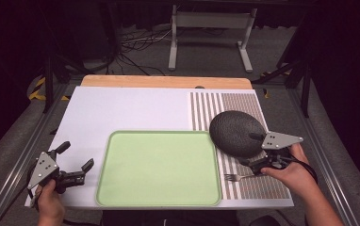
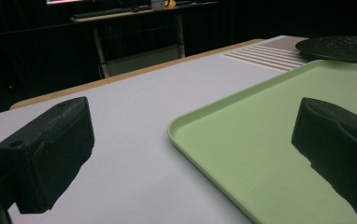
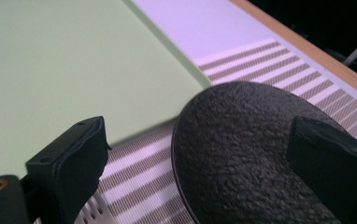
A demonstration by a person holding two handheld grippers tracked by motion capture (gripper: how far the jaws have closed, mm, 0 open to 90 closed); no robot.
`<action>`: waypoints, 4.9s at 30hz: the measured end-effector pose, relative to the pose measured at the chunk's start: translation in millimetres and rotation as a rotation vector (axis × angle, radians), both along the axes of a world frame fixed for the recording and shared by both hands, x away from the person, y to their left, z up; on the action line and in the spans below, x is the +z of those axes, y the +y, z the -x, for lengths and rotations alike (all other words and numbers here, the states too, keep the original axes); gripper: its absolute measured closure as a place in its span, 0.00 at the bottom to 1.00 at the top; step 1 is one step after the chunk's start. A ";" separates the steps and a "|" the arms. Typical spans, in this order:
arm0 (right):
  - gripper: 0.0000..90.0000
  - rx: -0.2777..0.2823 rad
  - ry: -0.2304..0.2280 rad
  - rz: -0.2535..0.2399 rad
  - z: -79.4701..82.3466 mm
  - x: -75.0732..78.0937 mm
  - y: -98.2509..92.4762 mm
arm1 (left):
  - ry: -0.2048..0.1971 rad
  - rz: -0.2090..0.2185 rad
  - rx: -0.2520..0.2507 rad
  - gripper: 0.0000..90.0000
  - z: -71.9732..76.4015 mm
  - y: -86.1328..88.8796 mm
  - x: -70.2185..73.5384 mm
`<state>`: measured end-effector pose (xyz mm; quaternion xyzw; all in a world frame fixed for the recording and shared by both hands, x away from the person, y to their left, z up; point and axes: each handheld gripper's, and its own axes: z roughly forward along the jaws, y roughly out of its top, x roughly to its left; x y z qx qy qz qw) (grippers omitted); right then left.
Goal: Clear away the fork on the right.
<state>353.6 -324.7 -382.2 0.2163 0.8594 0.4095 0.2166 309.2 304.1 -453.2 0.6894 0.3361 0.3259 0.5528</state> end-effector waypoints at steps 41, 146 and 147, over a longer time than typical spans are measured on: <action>0.11 0.137 0.218 0.438 -17.2 1.9 13.7 | 0.002 0.002 0.001 0.00 -0.3 0.4 -0.2; 0.94 0.427 0.314 0.725 -22.0 14.7 46.8 | 0.001 0.005 0.008 0.00 -0.1 1.8 0.1; 0.94 0.423 0.314 0.718 -22.0 16.0 47.2 | 0.001 0.005 0.008 0.00 -0.1 1.9 0.1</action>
